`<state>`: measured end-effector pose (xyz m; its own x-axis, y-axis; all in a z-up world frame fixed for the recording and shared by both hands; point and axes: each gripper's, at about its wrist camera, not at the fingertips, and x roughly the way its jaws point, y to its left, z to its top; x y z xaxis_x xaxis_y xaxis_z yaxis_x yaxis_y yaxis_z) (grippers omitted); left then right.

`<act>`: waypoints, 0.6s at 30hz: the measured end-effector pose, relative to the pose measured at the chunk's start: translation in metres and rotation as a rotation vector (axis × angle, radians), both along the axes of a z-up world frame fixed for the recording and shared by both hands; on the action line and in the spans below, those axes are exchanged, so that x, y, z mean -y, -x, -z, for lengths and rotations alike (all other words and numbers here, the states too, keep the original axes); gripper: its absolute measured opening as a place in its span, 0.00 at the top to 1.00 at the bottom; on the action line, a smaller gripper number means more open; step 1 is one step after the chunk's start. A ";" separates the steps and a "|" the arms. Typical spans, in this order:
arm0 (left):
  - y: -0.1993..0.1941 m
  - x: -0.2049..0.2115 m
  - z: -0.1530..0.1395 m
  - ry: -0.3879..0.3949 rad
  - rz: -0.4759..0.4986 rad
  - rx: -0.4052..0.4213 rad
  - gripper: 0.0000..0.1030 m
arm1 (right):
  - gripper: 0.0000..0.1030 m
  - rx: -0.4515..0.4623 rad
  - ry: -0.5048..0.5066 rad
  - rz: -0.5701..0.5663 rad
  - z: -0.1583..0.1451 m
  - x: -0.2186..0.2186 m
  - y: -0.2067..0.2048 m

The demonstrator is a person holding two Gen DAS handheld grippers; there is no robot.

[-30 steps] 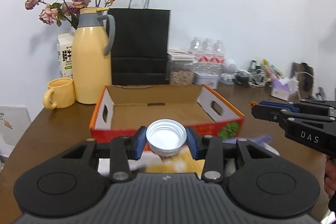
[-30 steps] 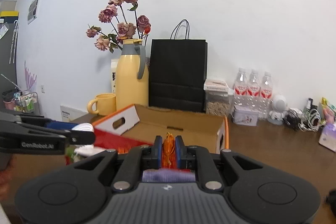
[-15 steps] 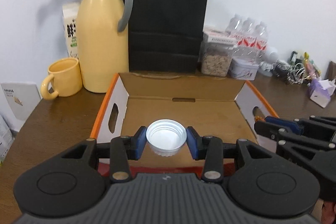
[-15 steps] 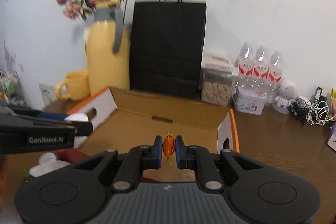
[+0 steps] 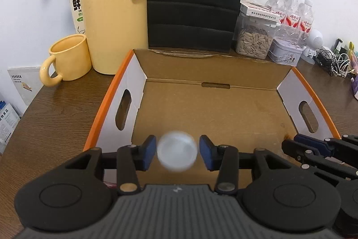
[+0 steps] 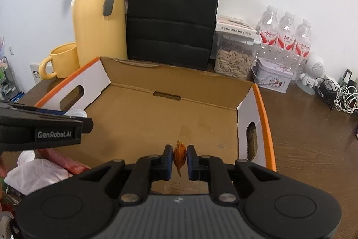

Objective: Organize objects
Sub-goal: 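Carry both items into the cardboard box and open both tools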

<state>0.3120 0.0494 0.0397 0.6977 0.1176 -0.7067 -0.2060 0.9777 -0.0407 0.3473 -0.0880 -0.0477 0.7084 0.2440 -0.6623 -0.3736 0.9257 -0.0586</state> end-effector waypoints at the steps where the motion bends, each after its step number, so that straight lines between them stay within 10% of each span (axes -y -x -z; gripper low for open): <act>1: 0.002 -0.001 -0.001 -0.001 -0.005 0.007 0.47 | 0.87 -0.001 0.001 -0.001 0.001 0.000 0.000; 8: 0.011 0.000 -0.010 -0.027 -0.004 0.072 0.00 | 0.48 0.013 -0.025 0.001 -0.003 0.003 0.003; 18: 0.052 -0.010 -0.038 0.037 0.011 0.209 0.00 | 0.20 0.127 -0.074 -0.008 -0.033 0.013 0.031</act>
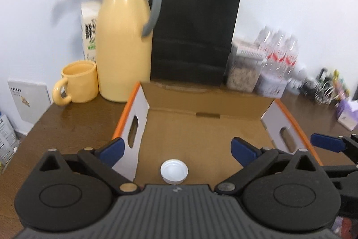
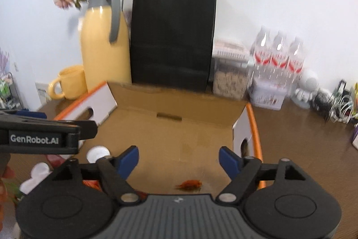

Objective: Organize objects
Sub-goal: 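Carry both items into the cardboard box and open both tools, then grasp the sparkly plastic bag with the right tool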

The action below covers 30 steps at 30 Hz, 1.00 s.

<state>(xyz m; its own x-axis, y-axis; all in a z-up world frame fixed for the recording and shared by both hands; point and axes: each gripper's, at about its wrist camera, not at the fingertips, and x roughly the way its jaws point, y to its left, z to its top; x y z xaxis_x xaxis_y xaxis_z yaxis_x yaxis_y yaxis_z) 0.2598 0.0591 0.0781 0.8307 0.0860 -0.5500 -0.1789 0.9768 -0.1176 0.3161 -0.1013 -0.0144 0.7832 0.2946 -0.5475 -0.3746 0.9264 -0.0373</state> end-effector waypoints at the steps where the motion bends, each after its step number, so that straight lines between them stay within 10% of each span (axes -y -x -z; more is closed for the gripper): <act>1: 0.009 -0.001 -0.004 0.000 0.005 0.020 0.00 | 0.16 0.022 -0.010 -0.004 -0.005 0.003 0.006; 13: 0.128 -0.015 -0.008 -0.055 0.024 0.127 0.00 | 0.00 0.248 -0.013 -0.105 -0.031 0.035 0.135; 30: 0.223 -0.022 0.051 -0.001 0.043 0.065 0.00 | 0.00 0.178 -0.040 -0.109 0.039 0.056 0.240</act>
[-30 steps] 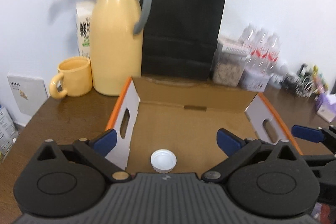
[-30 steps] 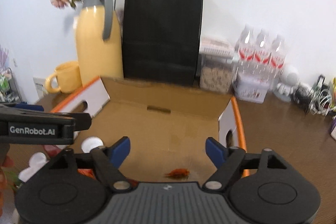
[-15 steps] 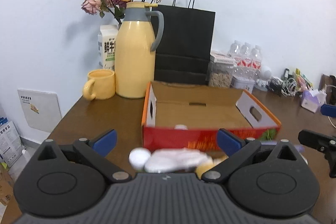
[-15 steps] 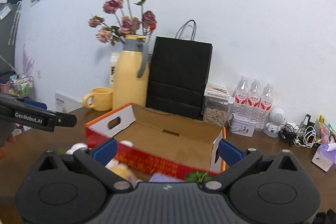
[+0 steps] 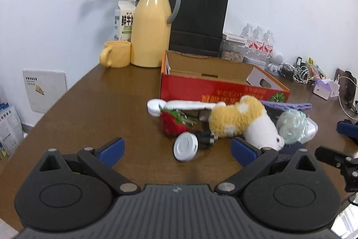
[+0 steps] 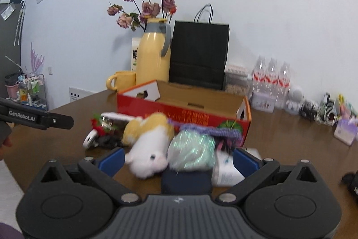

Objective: Organize objects
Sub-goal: 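Grasp the sparkly plastic bag with the right tool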

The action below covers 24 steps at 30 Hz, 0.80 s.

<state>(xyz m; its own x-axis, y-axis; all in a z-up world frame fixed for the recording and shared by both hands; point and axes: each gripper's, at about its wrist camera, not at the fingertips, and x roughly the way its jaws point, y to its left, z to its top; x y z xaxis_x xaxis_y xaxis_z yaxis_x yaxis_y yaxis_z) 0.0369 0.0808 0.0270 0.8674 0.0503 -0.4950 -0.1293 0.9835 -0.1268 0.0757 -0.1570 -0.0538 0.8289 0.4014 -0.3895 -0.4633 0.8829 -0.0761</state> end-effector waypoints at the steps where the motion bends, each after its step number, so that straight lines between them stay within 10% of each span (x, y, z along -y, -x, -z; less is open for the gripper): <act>1: 0.000 0.001 0.001 -0.005 0.002 -0.003 0.00 | 0.00 -0.008 0.001 0.000 0.003 0.000 0.001; 15: -0.001 -0.004 0.005 -0.005 -0.016 -0.010 0.00 | 0.09 -0.038 -0.017 0.042 0.012 -0.005 -0.042; 24: -0.002 -0.008 0.007 0.003 -0.028 -0.013 0.00 | 0.36 -0.109 -0.039 0.061 0.021 -0.015 -0.077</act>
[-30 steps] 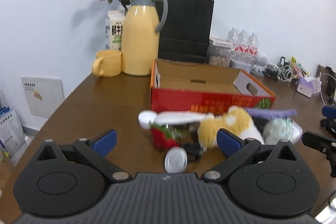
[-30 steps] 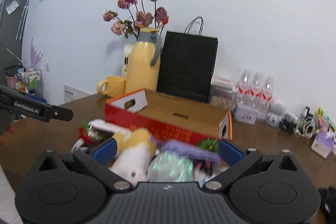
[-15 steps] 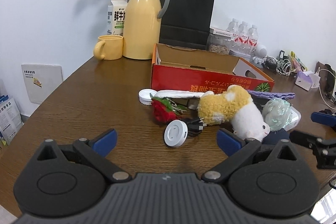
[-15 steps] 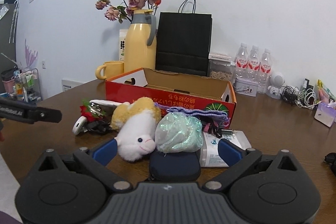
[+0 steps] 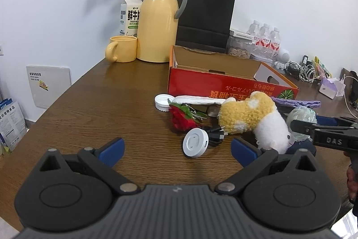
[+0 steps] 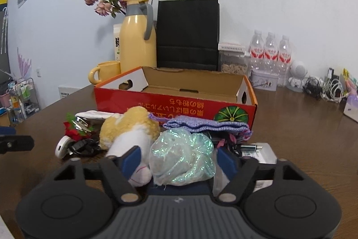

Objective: Organize objects
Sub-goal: 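Grasp the sparkly plastic bag with the right tool, then grasp the red rose with the left tool while right tool holds the bag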

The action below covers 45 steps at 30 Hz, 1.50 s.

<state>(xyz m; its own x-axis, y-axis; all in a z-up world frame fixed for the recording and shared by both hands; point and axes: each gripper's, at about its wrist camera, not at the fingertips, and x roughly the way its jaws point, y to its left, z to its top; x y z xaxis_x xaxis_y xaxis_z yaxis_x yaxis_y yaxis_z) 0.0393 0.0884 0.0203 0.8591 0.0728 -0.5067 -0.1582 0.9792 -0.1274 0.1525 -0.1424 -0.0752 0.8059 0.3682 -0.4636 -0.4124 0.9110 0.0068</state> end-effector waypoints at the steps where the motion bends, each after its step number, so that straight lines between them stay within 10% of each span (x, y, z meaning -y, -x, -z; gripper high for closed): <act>1: 0.000 0.000 0.000 0.000 0.000 -0.001 0.00 | 0.39 -0.008 -0.003 0.004 0.002 0.000 -0.002; 9: -0.003 -0.003 0.004 0.007 -0.006 -0.012 0.00 | 0.63 -0.010 -0.038 -0.008 0.006 0.004 -0.001; 36: -0.082 -0.021 0.002 0.035 -0.017 -0.074 0.01 | 0.65 0.132 -0.083 -0.078 -0.027 0.011 0.035; 41: -0.108 -0.027 0.017 0.112 -0.005 -0.137 0.15 | 0.65 0.126 -0.074 -0.072 -0.025 0.010 0.031; 45: -0.114 -0.030 0.025 0.173 0.021 -0.151 0.51 | 0.65 0.125 -0.071 -0.073 -0.023 0.009 0.029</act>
<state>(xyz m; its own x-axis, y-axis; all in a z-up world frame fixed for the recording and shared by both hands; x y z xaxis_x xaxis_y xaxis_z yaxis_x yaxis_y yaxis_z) 0.1529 0.1179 -0.0047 0.7727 -0.0431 -0.6333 -0.1682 0.9481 -0.2697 0.1232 -0.1513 -0.0519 0.8258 0.4562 -0.3316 -0.4790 0.8777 0.0144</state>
